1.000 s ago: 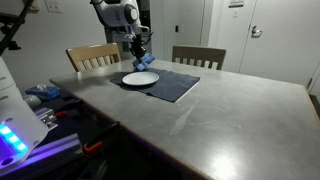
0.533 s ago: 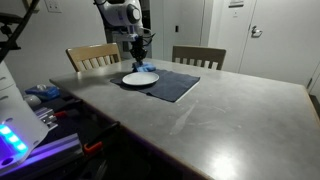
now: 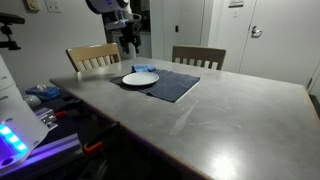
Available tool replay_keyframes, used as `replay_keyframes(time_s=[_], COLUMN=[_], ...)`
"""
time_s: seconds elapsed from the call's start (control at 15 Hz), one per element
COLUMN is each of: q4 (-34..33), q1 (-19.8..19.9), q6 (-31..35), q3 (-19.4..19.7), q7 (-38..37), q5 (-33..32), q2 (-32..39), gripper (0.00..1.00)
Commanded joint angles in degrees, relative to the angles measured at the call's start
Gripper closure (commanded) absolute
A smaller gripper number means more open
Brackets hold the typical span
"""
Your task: Wipe the plate with the towel
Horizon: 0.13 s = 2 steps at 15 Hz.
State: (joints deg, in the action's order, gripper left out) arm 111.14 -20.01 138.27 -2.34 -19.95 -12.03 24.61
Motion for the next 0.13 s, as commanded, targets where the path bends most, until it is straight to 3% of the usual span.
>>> replay_keyframes(time_s=[0.0,0.07], q4=[5.14,5.75], q1=[0.08,0.31], q6=[-1.05,-0.82], q3=[-0.8,-1.08], q7=[-1.23,-1.17], q5=[-1.02,-1.0], q2=[-5.39,-6.01], gripper=[0.0,0.0])
